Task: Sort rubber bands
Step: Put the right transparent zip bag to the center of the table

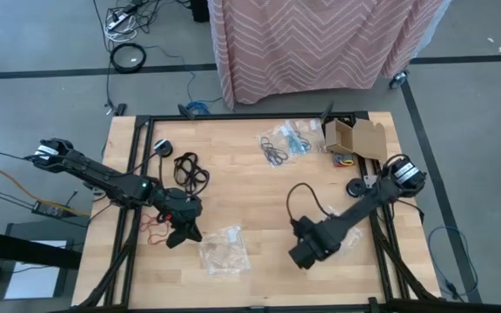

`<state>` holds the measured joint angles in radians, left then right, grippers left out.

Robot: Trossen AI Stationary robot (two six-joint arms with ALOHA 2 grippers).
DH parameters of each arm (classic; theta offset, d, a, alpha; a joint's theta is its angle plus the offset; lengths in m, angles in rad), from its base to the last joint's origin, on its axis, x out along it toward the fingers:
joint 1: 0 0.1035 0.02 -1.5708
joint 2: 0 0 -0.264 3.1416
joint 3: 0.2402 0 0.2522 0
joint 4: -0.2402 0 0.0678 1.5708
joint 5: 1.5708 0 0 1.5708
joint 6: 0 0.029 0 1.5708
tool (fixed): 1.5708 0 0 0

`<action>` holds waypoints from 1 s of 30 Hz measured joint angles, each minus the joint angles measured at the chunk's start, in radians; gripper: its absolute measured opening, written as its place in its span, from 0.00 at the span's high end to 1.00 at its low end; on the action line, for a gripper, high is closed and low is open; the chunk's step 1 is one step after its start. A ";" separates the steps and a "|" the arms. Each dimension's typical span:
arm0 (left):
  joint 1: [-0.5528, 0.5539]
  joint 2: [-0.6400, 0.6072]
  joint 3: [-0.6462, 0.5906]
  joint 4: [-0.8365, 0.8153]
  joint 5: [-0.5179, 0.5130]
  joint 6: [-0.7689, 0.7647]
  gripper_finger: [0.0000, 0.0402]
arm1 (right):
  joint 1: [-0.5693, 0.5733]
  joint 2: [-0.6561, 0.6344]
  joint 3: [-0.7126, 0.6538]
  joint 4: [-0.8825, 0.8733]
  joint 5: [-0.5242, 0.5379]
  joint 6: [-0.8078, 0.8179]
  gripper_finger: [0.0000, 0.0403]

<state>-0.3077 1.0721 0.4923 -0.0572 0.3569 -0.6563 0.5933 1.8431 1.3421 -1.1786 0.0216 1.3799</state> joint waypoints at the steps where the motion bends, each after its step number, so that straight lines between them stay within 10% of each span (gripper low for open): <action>1: 0.000 0.000 0.000 0.000 0.000 -0.001 0.87 | 0.014 0.000 -0.008 -0.021 -0.001 0.039 0.42; 13: 0.000 0.000 0.000 -0.021 0.014 -0.006 0.87 | 0.130 0.000 -0.168 0.090 -0.110 0.305 0.44; 19: 0.000 0.000 0.000 -0.024 0.026 -0.025 0.87 | 0.155 0.000 -0.232 -0.022 -0.163 0.486 0.80; 21: 0.000 0.000 0.000 -0.024 0.026 -0.026 0.87 | 0.147 -0.003 -0.230 0.010 -0.104 0.497 0.94; 30: 0.000 -0.008 0.003 -0.009 0.019 -0.028 0.87 | -0.016 -0.036 -0.110 0.157 0.357 0.532 1.00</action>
<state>-0.3077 1.0641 0.4953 -0.0661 0.3758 -0.6842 0.5771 1.8068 1.2320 -1.0214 0.3788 1.9122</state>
